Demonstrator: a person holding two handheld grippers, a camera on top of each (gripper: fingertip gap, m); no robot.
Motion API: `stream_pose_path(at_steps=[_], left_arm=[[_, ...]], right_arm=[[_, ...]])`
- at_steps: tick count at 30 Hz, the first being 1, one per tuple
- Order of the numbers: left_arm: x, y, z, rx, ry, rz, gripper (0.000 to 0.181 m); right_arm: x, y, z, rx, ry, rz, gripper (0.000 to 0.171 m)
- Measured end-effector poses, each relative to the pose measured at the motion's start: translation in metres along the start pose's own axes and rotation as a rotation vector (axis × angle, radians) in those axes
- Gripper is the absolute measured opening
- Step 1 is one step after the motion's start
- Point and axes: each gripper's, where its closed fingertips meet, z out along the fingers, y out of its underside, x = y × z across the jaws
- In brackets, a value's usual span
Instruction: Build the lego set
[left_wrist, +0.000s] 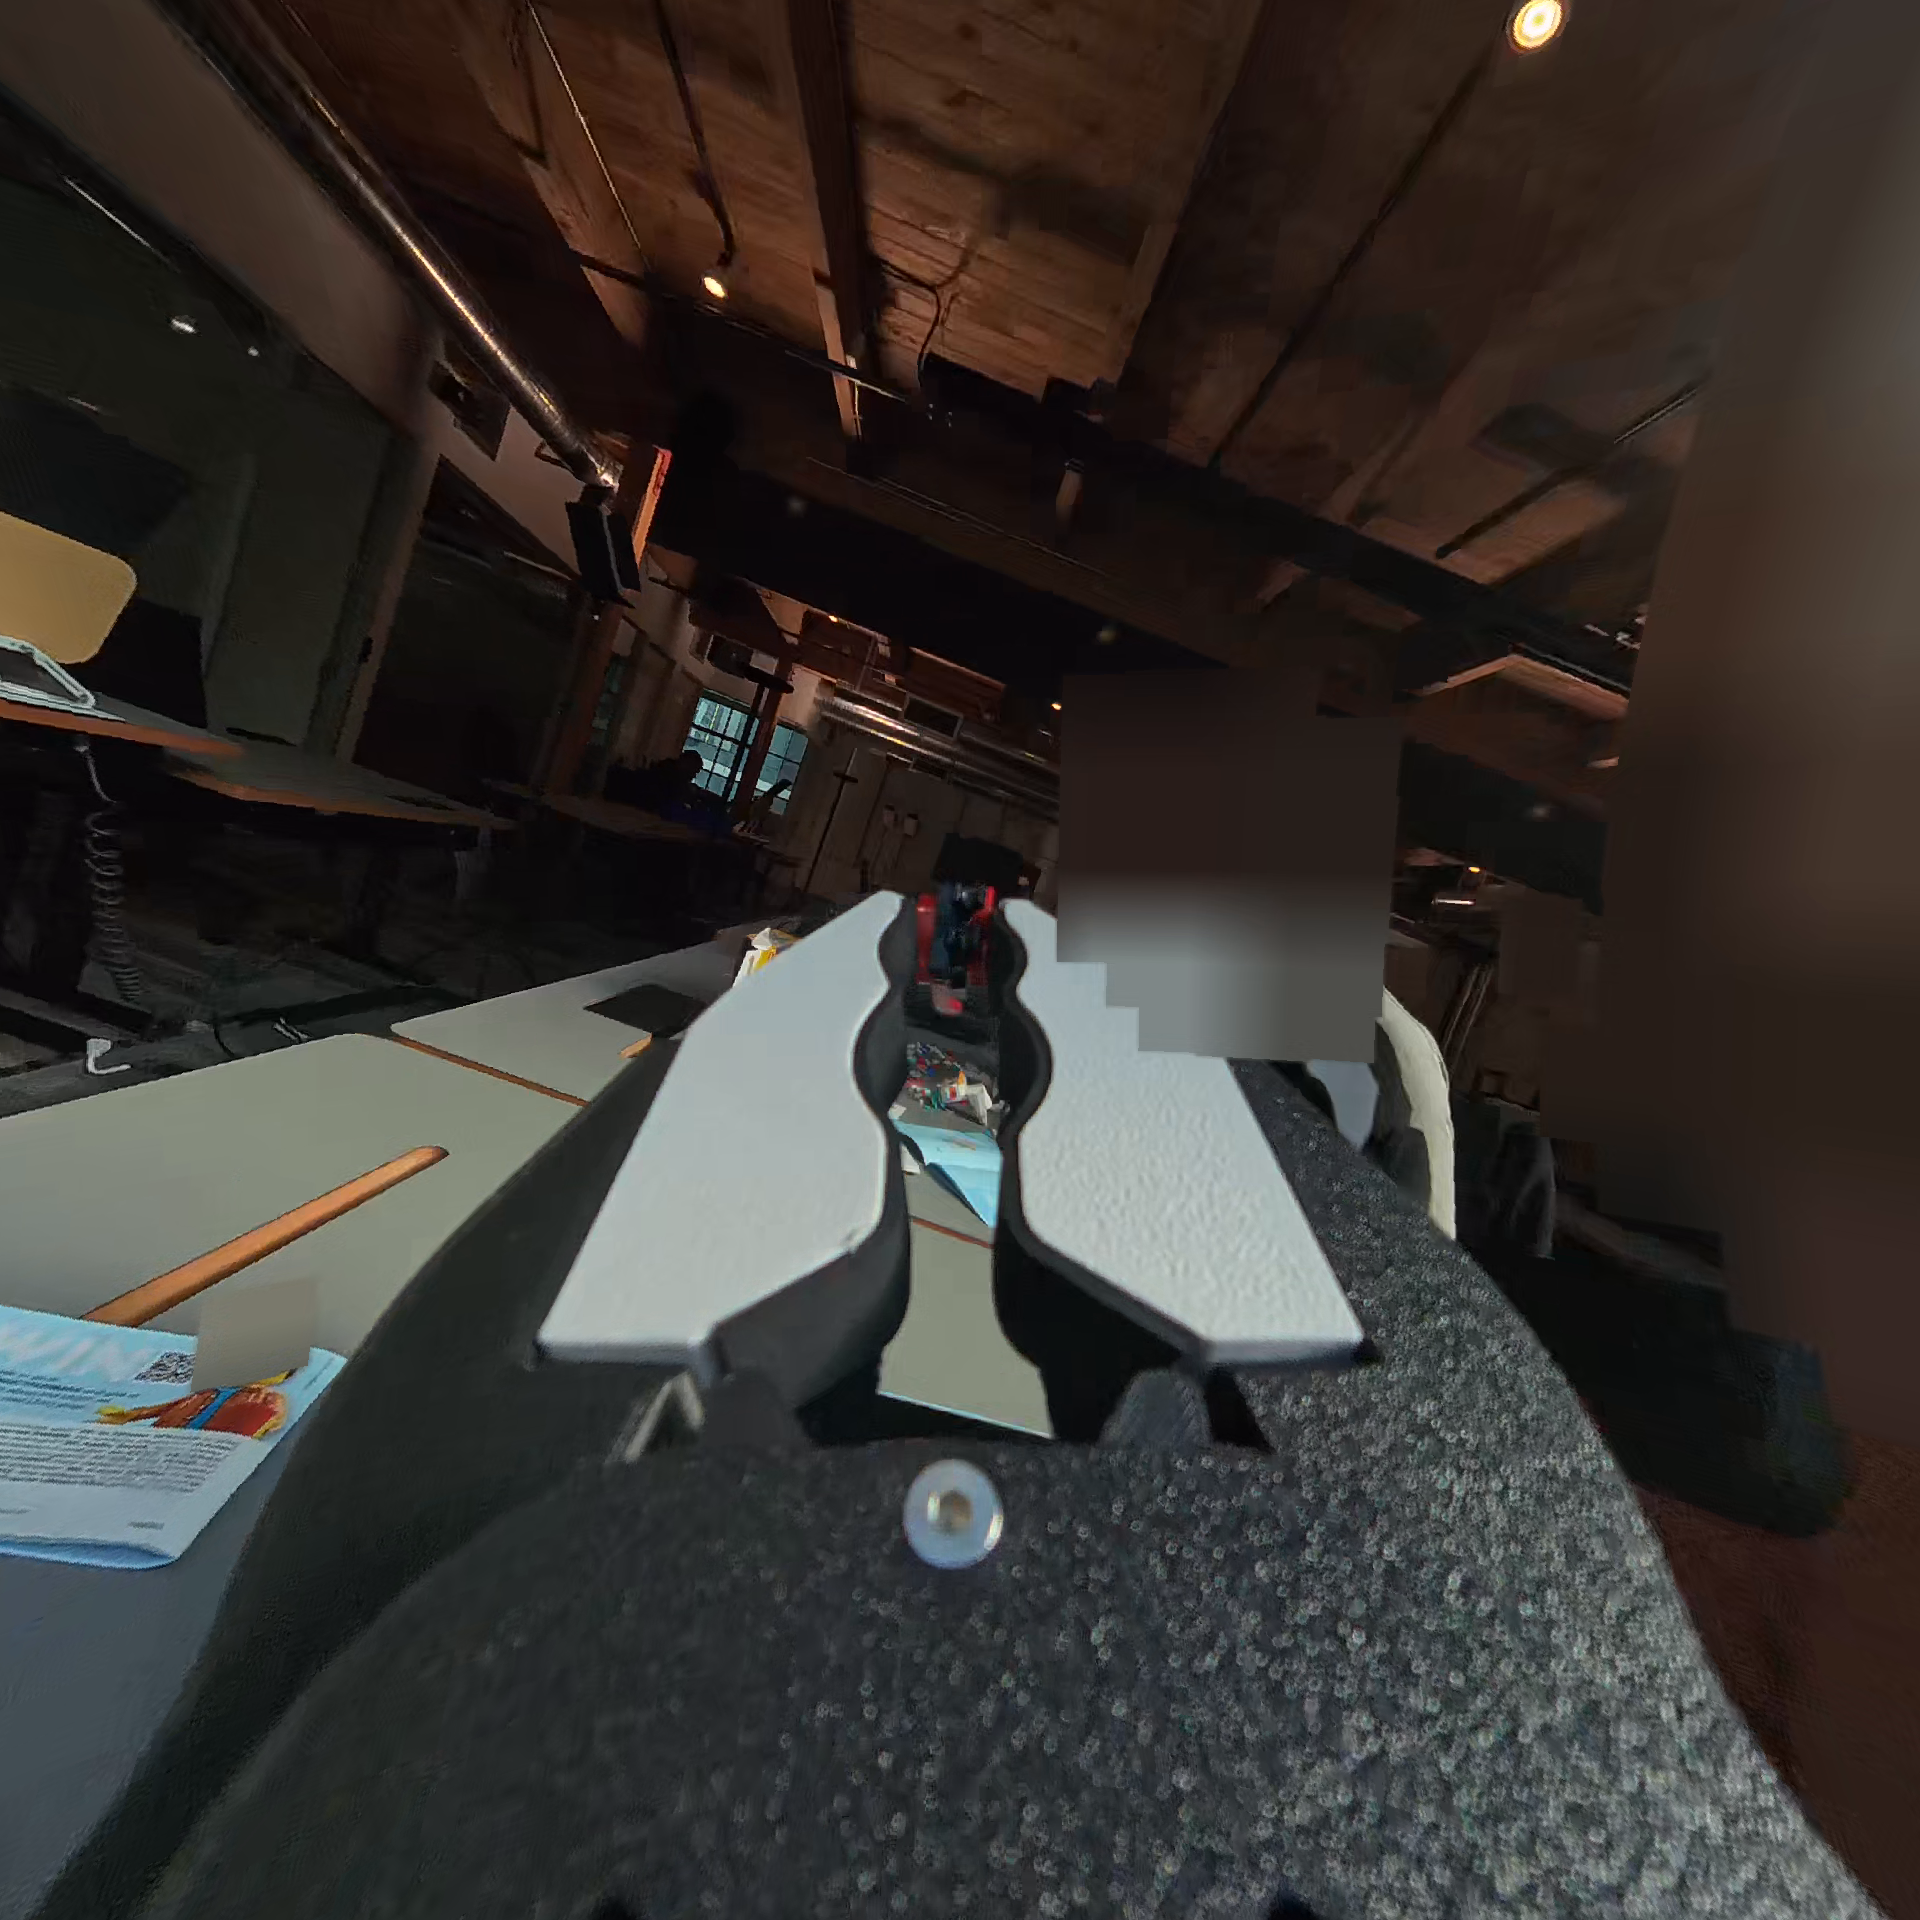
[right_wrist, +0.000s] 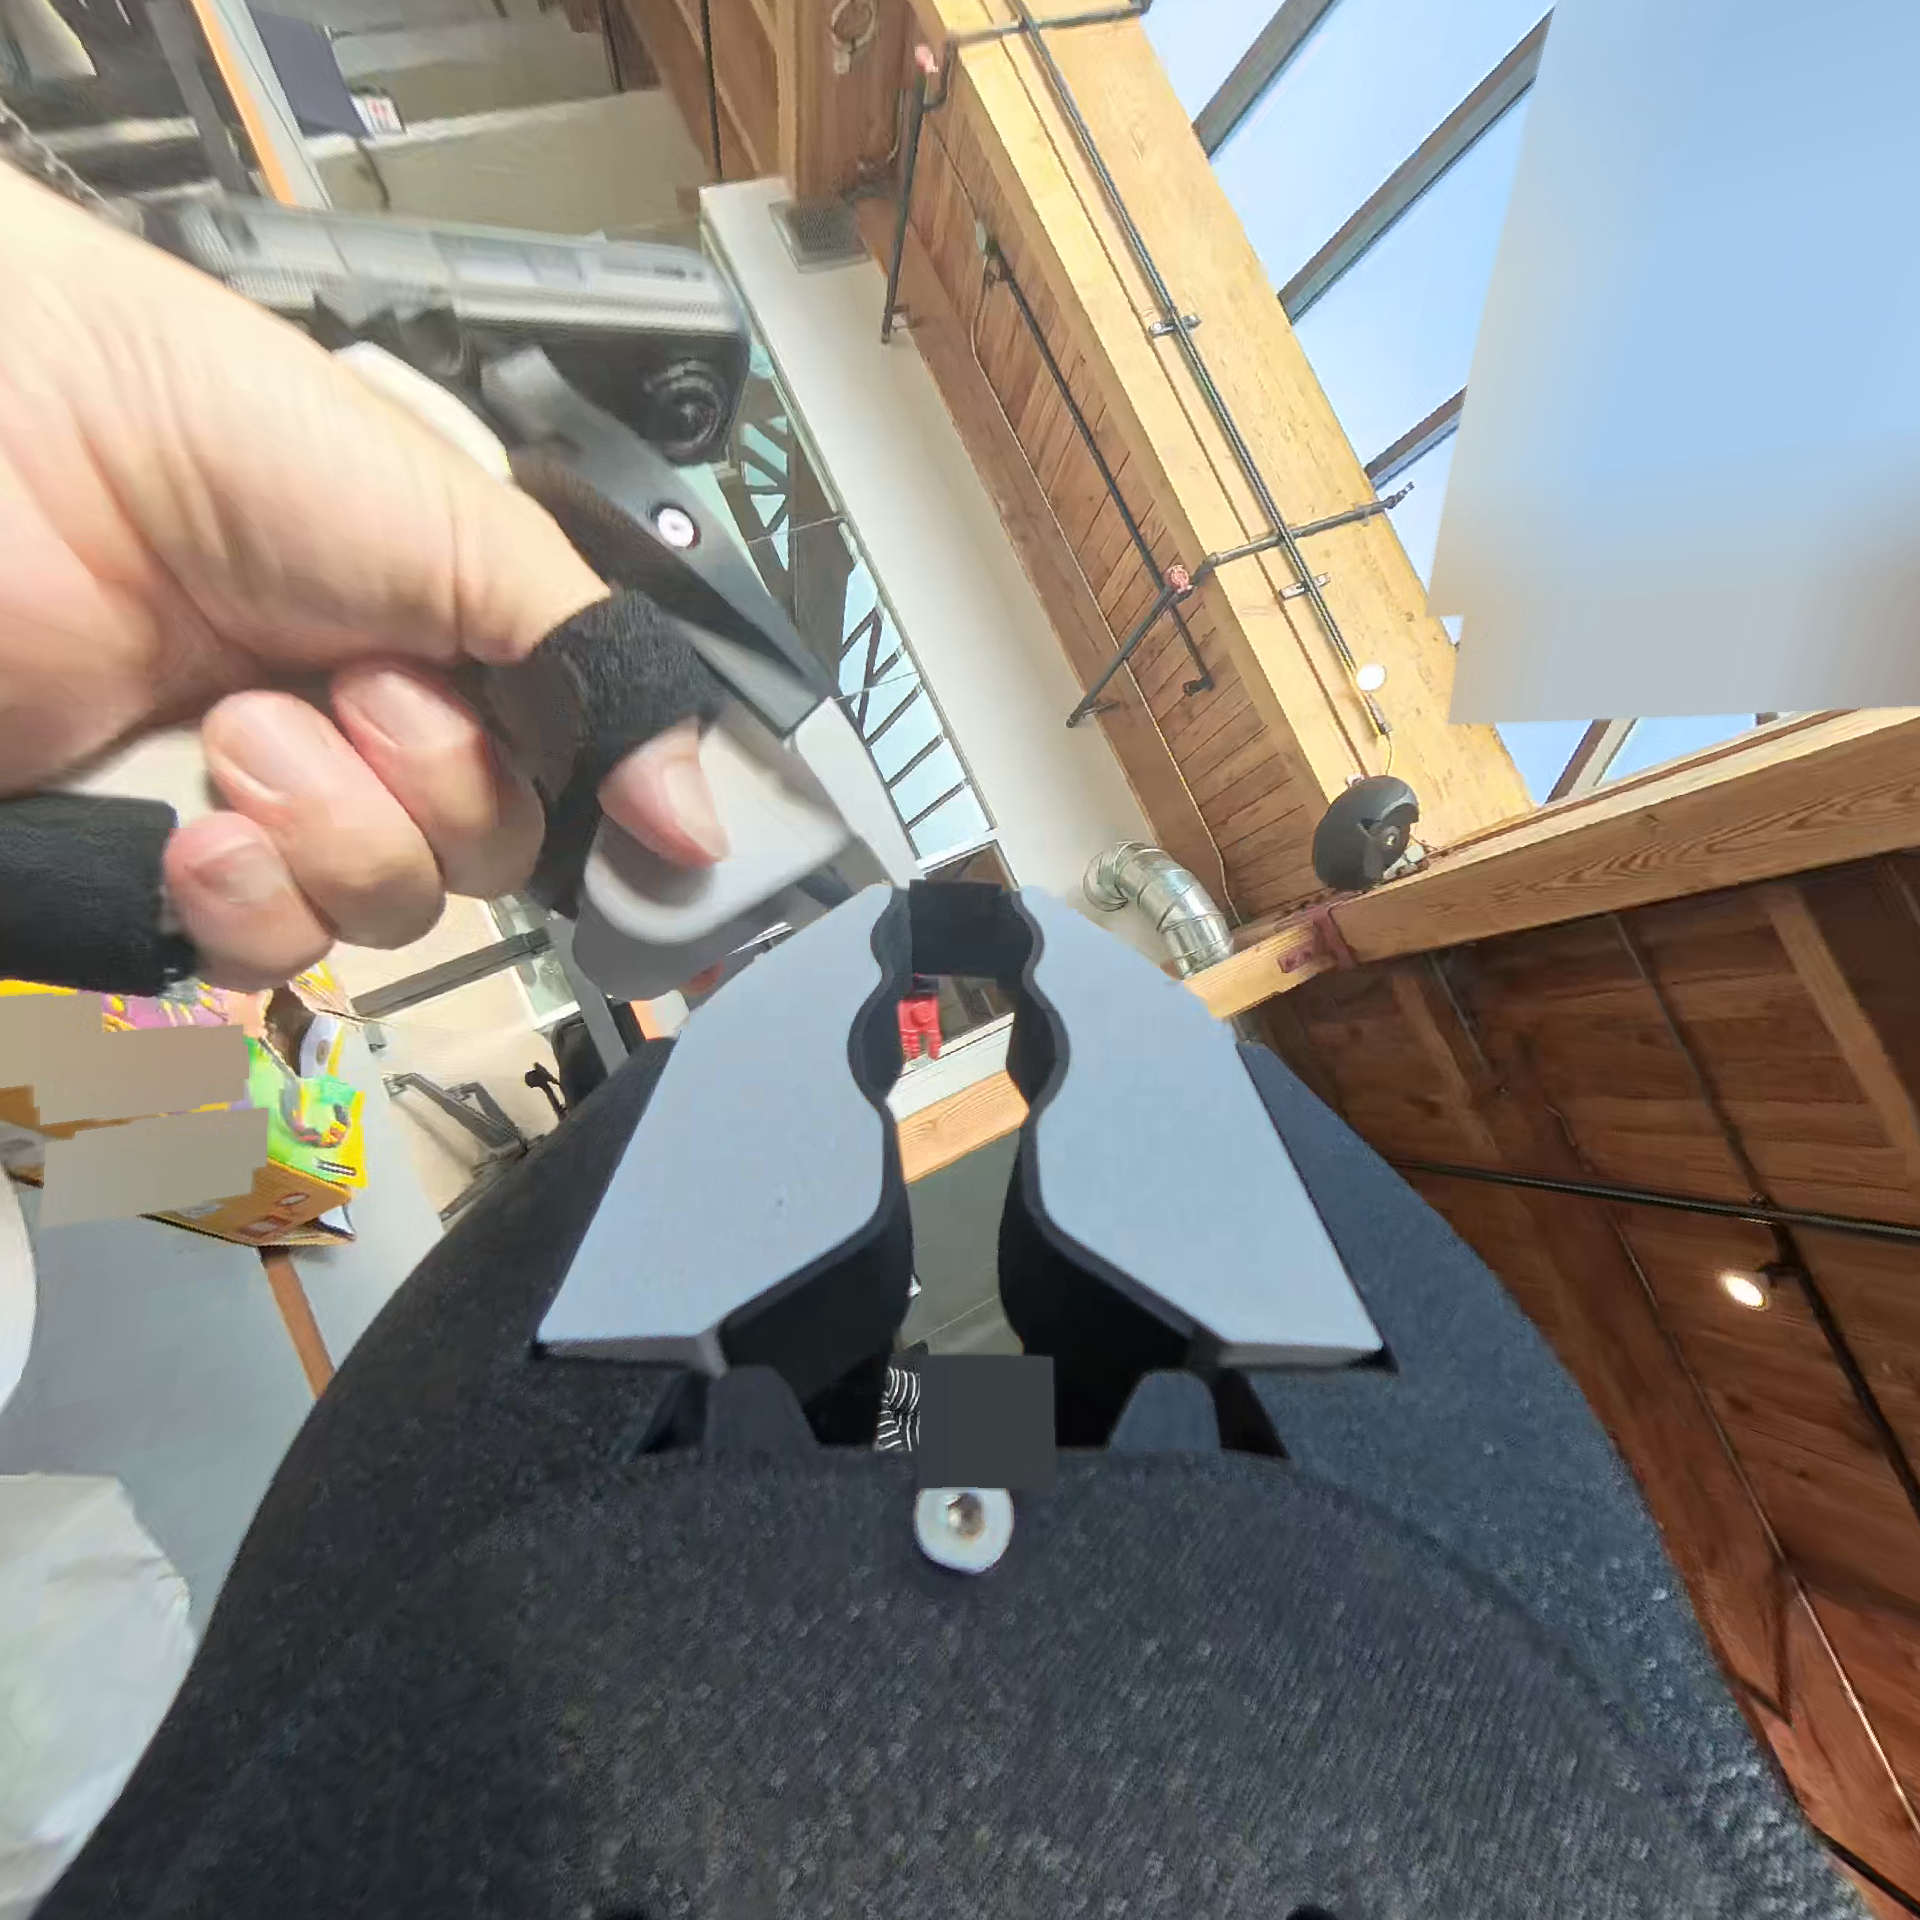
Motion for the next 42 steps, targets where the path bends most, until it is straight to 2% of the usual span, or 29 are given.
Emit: stream_pose_path(at_steps=[2,3,5,7,8,10,13,17,19,25,28,30,32,34,36,37,39,42], left_arm=[[-0.015,-0.005,-0.008,0.029,0.006,-0.093,0.011],[-0.012,-0.002,-0.007,0.006,-0.001,-0.043,0.012],[-0.005,-0.002,-0.003,-0.014,-0.004,0.026,0.012],[-0.018,-0.005,-0.007,-0.020,-0.052,0.050,0.012],[-0.023,-0.005,-0.009,-0.037,-0.051,0.038,0.012],[-0.032,-0.008,-0.012,-0.066,-0.056,0.046,0.013],[-0.043,-0.006,-0.016,-0.117,-0.060,0.071,0.013],[-0.049,-0.003,-0.019,-0.148,-0.038,0.055,0.013],[-0.050,-0.004,-0.020,-0.156,-0.028,0.063,0.013],[-0.045,-0.006,-0.019,-0.155,0.021,0.059,0.013],[-0.040,-0.005,-0.019,-0.158,0.059,0.046,0.013],[-0.034,-0.007,-0.018,-0.145,0.100,0.050,0.013],[-0.024,-0.007,-0.017,-0.144,0.155,0.065,0.013],[-0.008,-0.006,-0.017,-0.135,0.233,0.152,0.013],[0.007,-0.007,-0.017,-0.106,0.291,0.263,0.013],[0.015,-0.008,-0.018,-0.083,0.317,0.323,0.013],[0.023,-0.005,-0.017,-0.087,0.332,0.412,0.013],[0.032,-0.002,-0.017,-0.083,0.350,0.470,0.013]], right_arm=[[-0.005,0.003,0.006,-0.054,-0.014,-0.009,0.016],[-0.008,0.019,0.009,-0.108,-0.026,0.011,0.016],[-0.002,0.029,0.007,-0.098,-0.053,0.106,0.016],[-0.004,0.040,0.005,-0.113,-0.166,0.215,0.016],[-0.016,0.051,0.002,-0.152,-0.297,0.316,0.016],[-0.053,0.086,-0.017,-0.342,-0.631,0.578,0.016],[-0.098,0.104,-0.039,-0.462,-0.880,0.759,0.016],[-0.157,0.113,-0.063,-0.603,-1.158,0.717,0.016],[-0.178,0.123,-0.071,-0.650,-1.208,0.676,0.016],[-0.172,0.120,-0.064,-0.610,-1.173,0.739,0.037],[-0.161,0.123,-0.060,-0.598,-1.126,0.738,0.042],[-0.138,0.116,-0.045,-0.513,-1.029,0.802,0.041],[-0.094,0.110,-0.018,-0.398,-0.780,0.844,0.035],[-0.048,0.078,-0.002,-0.176,-0.633,1.026,0.032],[-0.019,0.052,0.003,-0.019,-0.585,1.200,0.032],[-0.011,0.045,0.004,0.021,-0.561,1.222,0.032],[-0.006,0.035,0.005,0.052,-0.520,1.173,0.028],[-0.011,0.015,0.005,0.086,-0.568,1.144,0.028]])
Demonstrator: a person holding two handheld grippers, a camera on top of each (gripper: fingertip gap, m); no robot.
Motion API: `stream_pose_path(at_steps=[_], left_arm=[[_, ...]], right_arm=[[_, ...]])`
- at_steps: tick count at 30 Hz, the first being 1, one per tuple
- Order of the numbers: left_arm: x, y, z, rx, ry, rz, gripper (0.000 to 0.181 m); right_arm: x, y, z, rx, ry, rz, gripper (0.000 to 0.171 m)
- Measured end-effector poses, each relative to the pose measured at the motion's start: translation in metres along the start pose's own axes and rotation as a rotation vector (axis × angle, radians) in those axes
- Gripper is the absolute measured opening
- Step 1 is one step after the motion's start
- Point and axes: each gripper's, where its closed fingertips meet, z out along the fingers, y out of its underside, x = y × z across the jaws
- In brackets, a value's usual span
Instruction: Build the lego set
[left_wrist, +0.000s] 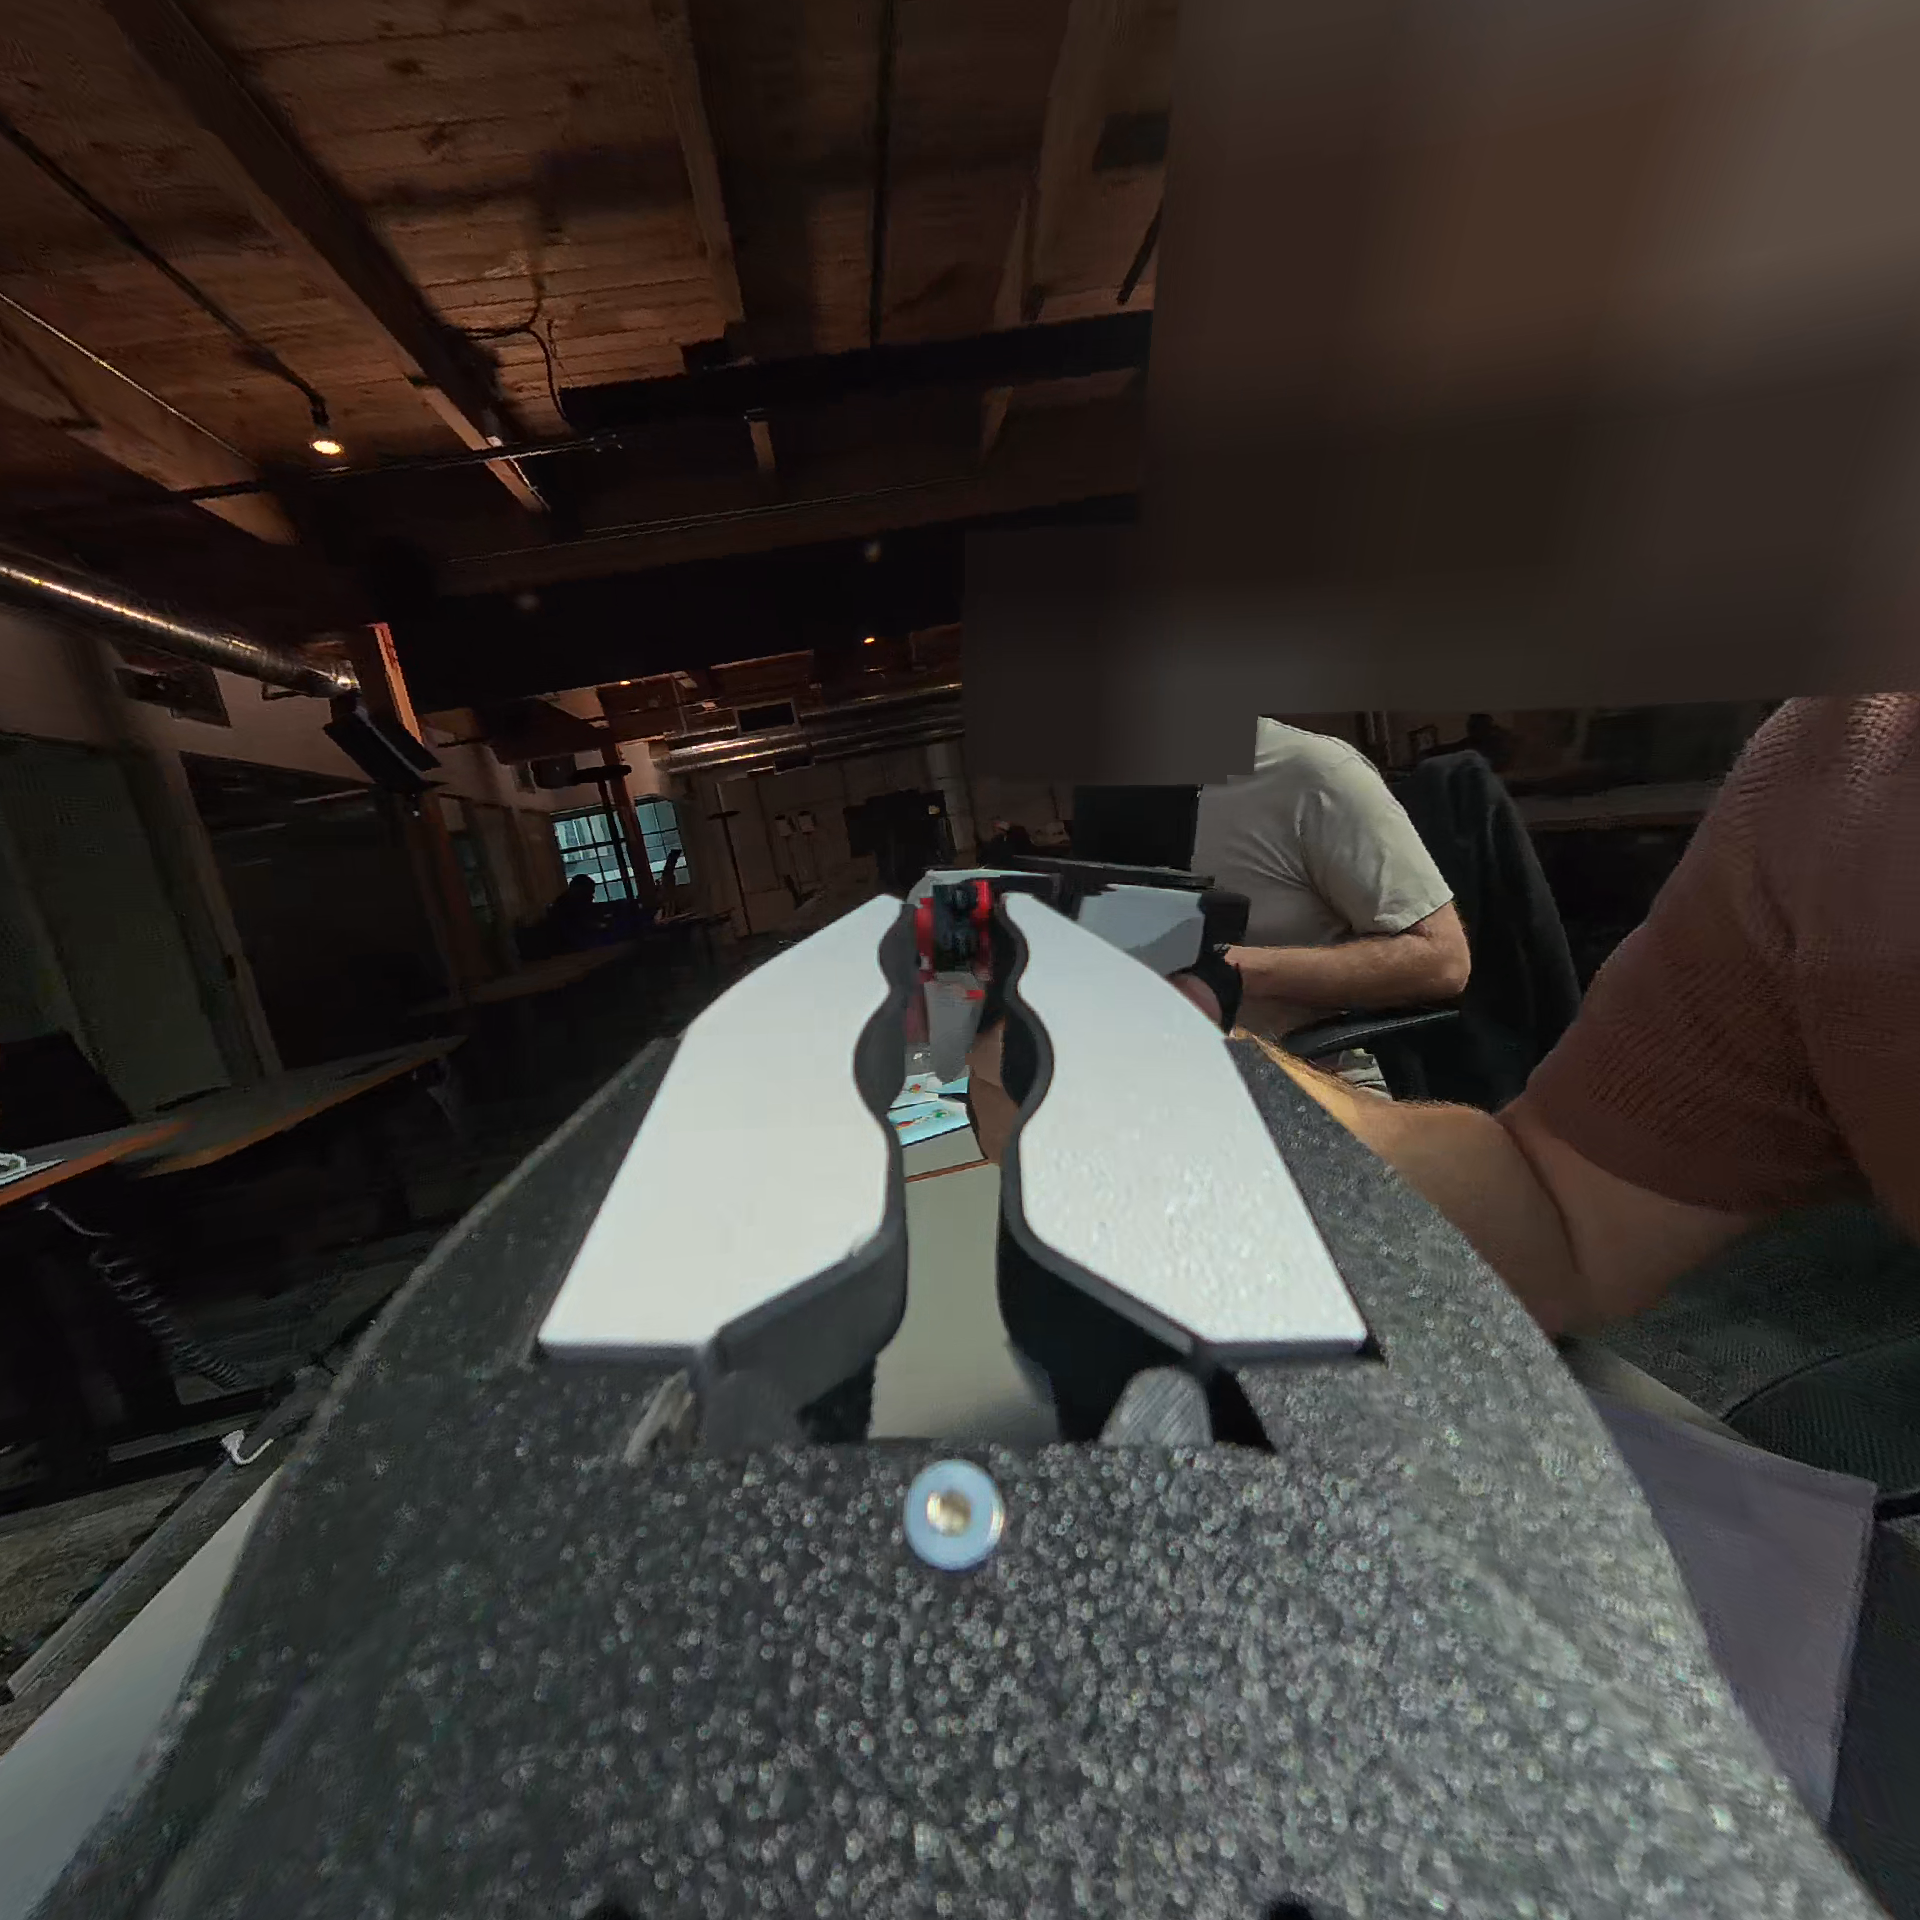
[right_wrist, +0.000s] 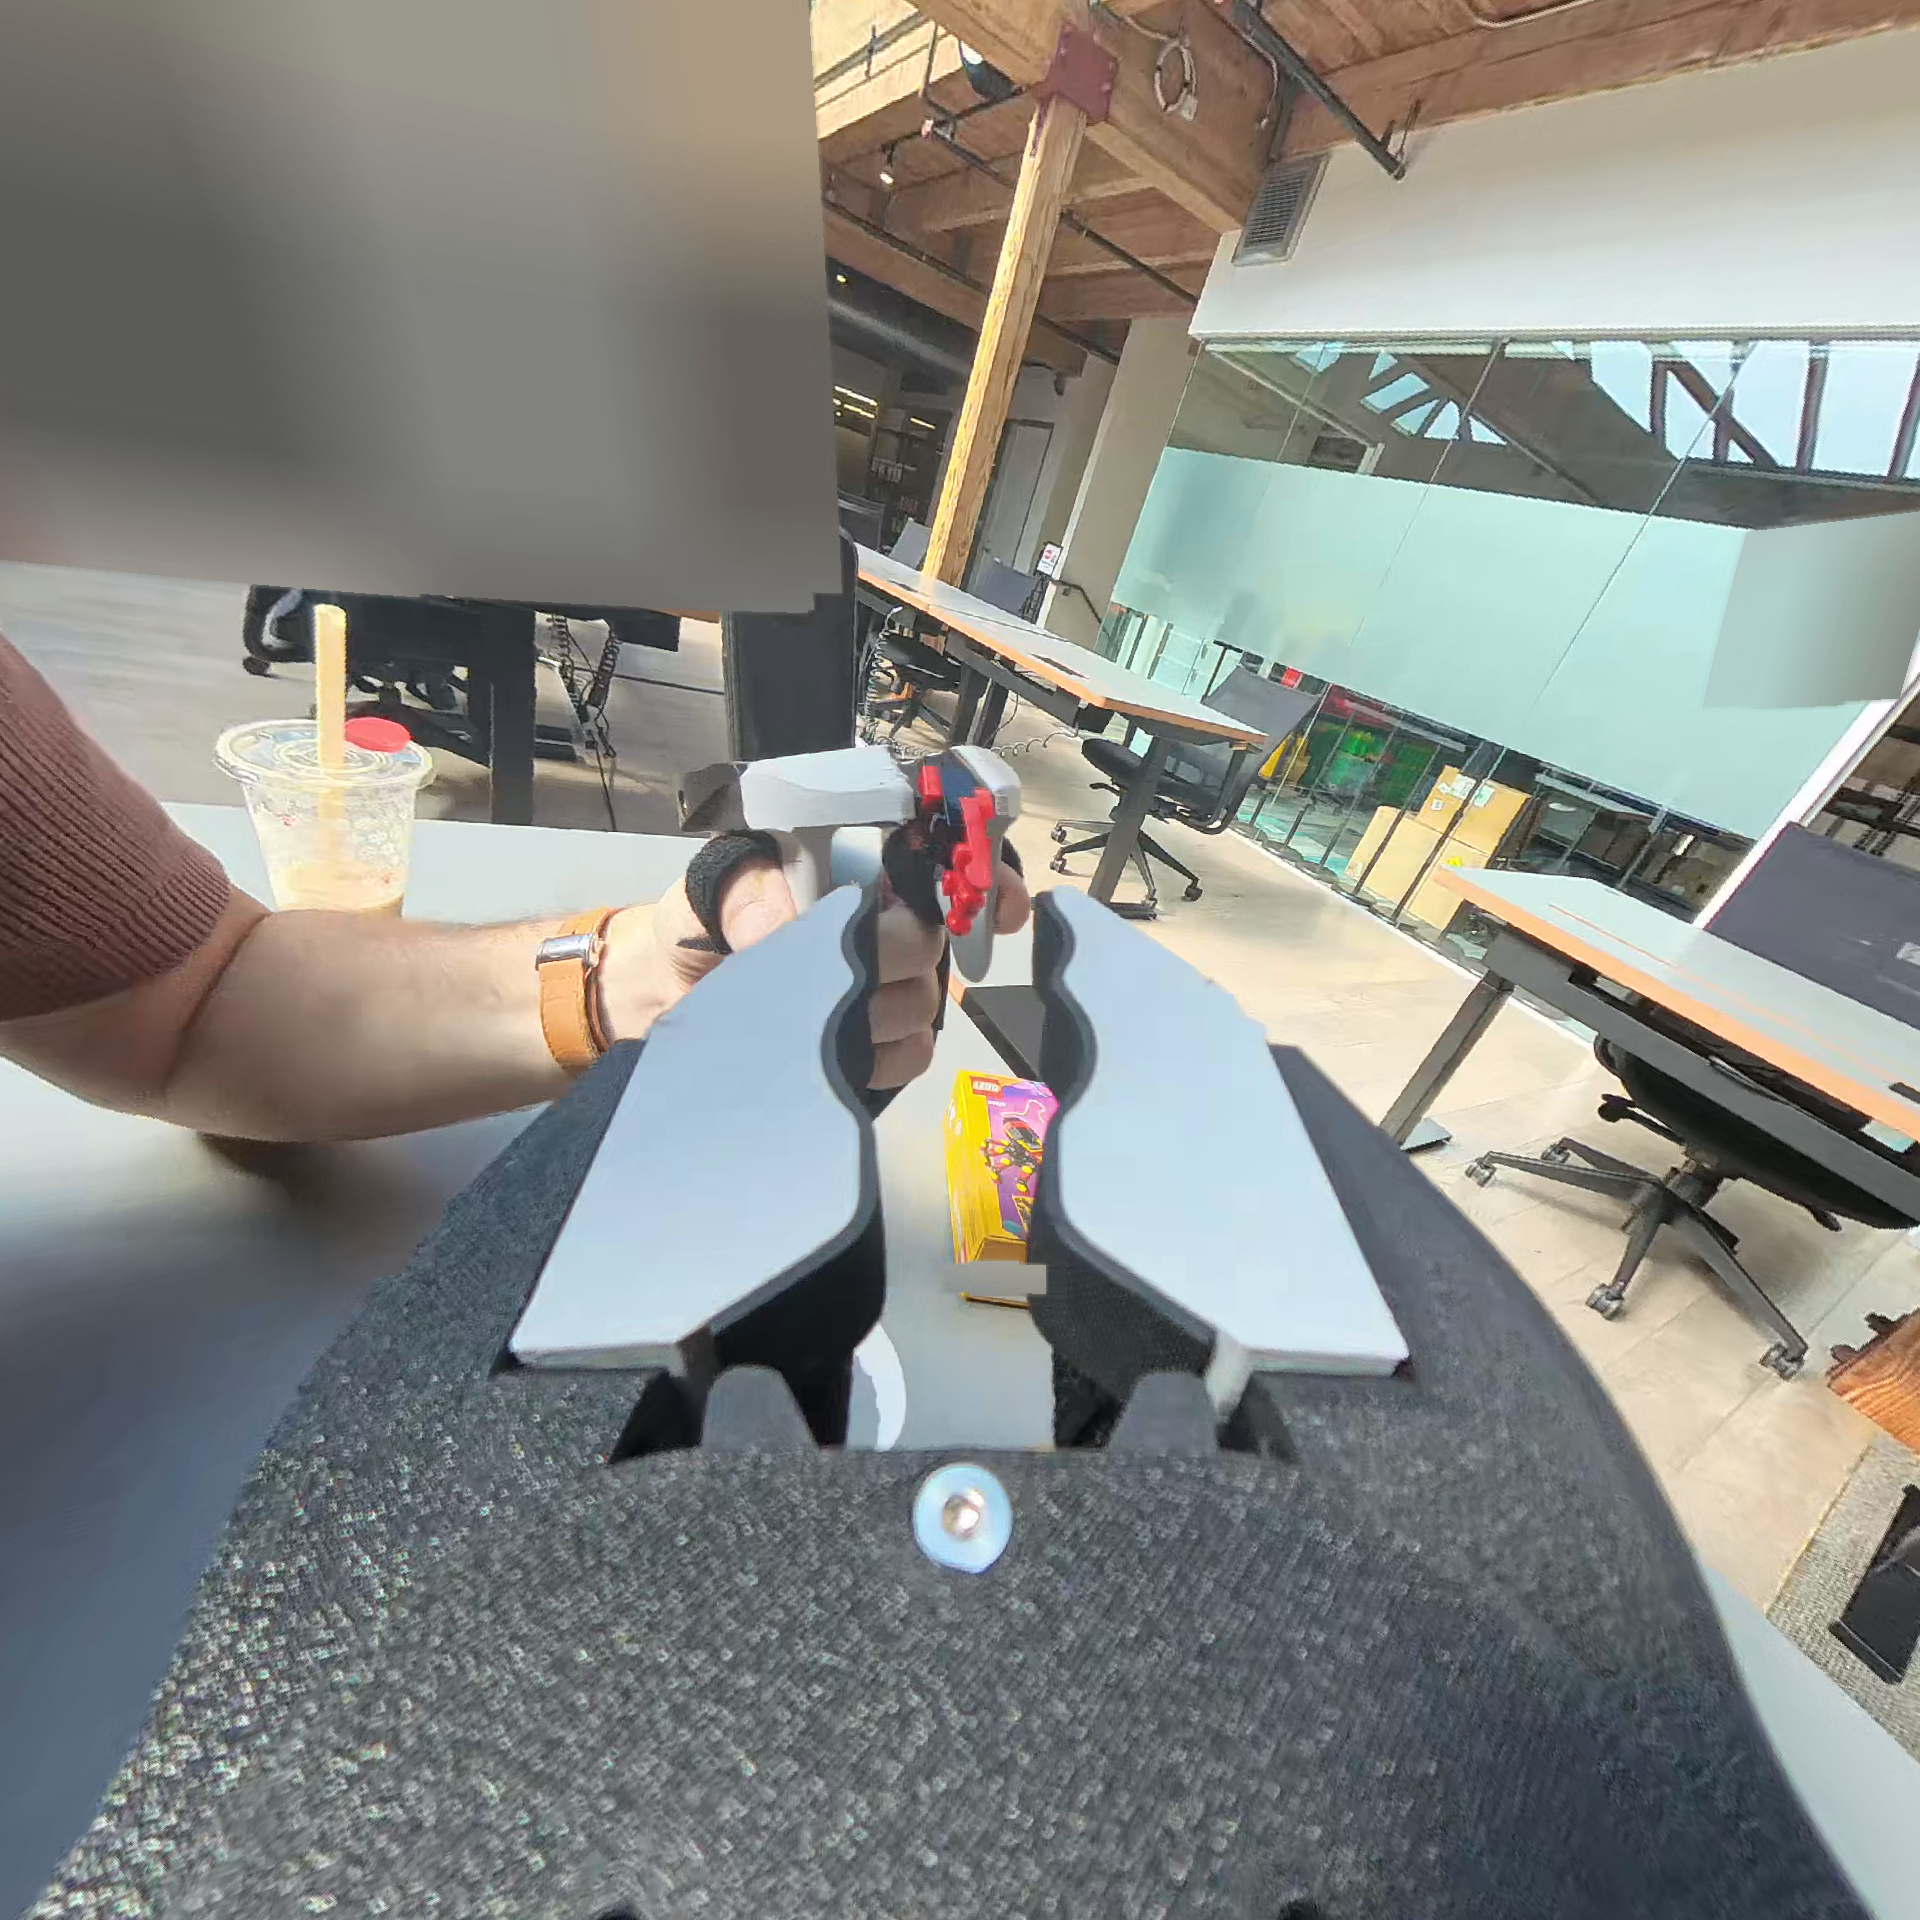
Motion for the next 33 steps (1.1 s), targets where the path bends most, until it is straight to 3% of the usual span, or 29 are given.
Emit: stream_pose_path(at_steps=[4,10,13,18,24,27,29,33], left_arm=[[0.008,0.003,0.004,-0.003,0.045,-0.015,0.013],[0.012,0.003,0.006,0.012,0.066,-0.036,0.013],[0.008,0.005,0.007,-0.013,0.031,0.004,0.014],[-0.001,0.029,-0.003,-0.307,-0.044,0.385,0.026],[-0.021,0.084,-0.019,-0.781,-0.077,1.007,0.030],[-0.033,0.089,-0.016,-0.829,-0.160,1.215,0.028],[-0.033,0.084,-0.013,-0.795,-0.175,1.267,0.029],[-0.035,0.096,-0.012,-0.876,-0.159,1.318,0.028]], right_arm=[[-0.004,0.000,0.005,0.015,0.006,-0.022,0.008],[-0.008,-0.001,0.005,0.039,-0.040,0.020,0.006],[-0.005,0.001,0.006,0.014,-0.080,0.146,0.004],[0.007,0.024,-0.003,-0.124,-0.167,0.537,0.004],[0.020,0.063,-0.009,-0.296,-0.122,0.592,0.004],[0.021,0.073,-0.006,-0.362,-0.068,0.535,0.004],[0.025,0.082,-0.007,-0.414,-0.021,0.502,0.005],[0.026,0.090,-0.005,-0.457,0.006,0.476,0.004]])
